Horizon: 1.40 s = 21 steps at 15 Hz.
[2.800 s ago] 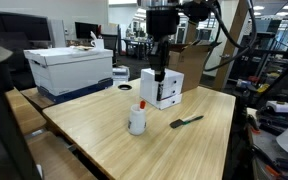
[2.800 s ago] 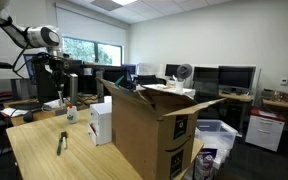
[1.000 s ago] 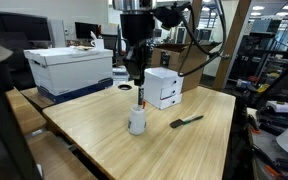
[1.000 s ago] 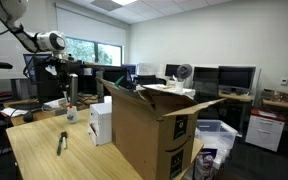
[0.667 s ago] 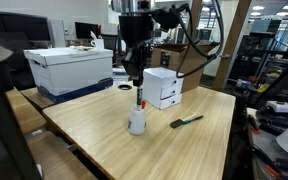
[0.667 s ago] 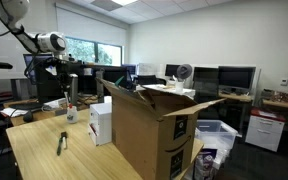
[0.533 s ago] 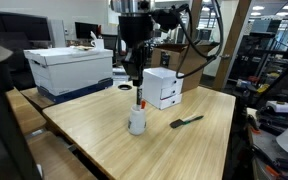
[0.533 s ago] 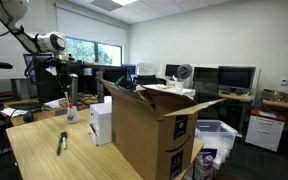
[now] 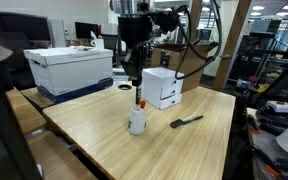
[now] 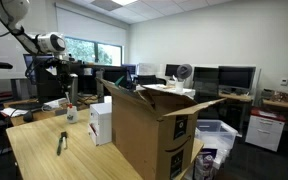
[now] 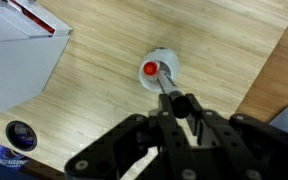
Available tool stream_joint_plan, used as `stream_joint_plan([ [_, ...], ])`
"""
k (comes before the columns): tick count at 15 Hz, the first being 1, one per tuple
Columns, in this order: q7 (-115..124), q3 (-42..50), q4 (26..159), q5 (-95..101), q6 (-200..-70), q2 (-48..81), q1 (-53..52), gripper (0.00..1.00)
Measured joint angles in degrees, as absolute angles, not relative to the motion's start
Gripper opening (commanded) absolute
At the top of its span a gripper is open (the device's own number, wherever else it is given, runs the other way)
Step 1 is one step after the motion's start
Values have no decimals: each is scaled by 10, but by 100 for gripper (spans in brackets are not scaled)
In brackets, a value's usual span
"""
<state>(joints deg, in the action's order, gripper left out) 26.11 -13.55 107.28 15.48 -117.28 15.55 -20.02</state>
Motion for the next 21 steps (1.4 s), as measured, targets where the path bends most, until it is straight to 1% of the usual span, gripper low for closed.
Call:
stream_joint_plan([
  [21,252,-119,1060,155,-1179,185,-200,9],
])
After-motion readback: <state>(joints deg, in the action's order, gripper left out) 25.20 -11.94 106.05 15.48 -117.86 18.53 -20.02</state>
